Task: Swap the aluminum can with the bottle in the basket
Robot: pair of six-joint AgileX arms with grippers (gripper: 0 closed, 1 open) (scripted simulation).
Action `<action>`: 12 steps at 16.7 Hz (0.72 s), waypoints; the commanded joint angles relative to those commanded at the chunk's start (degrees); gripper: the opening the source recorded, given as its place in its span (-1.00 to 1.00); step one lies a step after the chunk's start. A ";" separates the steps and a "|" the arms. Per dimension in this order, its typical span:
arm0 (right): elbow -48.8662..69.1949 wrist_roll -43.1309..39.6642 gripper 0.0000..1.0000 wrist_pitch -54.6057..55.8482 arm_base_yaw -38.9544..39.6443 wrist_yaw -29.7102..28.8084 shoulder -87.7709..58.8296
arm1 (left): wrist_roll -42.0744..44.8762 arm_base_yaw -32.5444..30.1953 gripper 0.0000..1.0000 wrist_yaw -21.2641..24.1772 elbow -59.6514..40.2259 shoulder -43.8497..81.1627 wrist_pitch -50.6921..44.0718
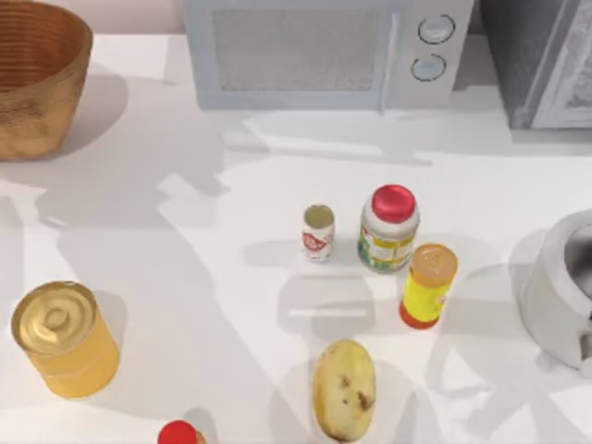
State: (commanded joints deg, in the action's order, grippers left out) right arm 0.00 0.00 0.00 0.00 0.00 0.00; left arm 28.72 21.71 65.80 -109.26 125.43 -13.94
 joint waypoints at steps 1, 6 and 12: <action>0.00 0.00 1.00 0.00 0.00 0.00 0.00 | 0.00 0.00 -0.10 0.00 0.00 0.00 0.00; 0.00 0.00 1.00 0.00 0.00 0.00 0.00 | 0.00 0.00 0.66 0.00 0.00 0.00 0.00; 0.00 0.00 1.00 0.00 0.00 0.00 0.00 | 0.00 0.00 1.00 0.00 0.00 0.00 0.00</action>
State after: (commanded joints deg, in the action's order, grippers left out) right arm 0.00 0.00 0.00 0.00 0.00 0.00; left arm 28.72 21.71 65.80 -109.26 125.43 -13.94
